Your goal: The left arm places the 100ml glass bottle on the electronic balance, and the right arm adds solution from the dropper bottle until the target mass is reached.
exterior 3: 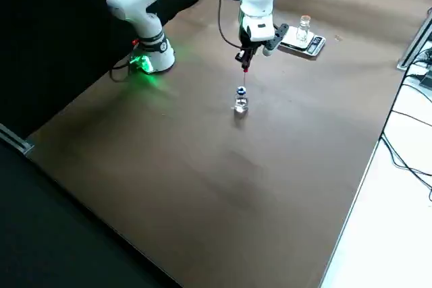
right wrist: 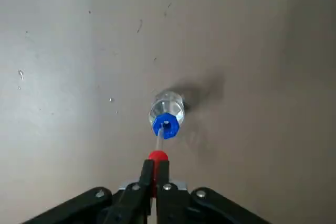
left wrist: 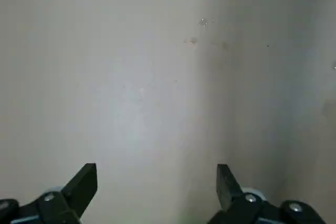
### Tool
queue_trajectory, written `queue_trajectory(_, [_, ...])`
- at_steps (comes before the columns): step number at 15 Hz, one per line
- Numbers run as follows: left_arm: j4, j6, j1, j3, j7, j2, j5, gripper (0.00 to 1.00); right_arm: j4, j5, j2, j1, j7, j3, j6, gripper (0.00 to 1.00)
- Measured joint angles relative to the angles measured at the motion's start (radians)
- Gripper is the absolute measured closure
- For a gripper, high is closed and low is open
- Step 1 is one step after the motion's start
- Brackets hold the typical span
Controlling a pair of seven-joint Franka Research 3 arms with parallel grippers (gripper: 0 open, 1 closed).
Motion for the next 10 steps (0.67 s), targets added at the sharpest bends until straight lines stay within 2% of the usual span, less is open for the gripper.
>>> queue_trajectory(10, [0.000, 0.000, 0.000, 0.000, 0.000, 0.000, 0.000, 0.00, -0.012, -0.005, 0.000, -0.004, -0.001, 0.000, 0.003, 0.94])
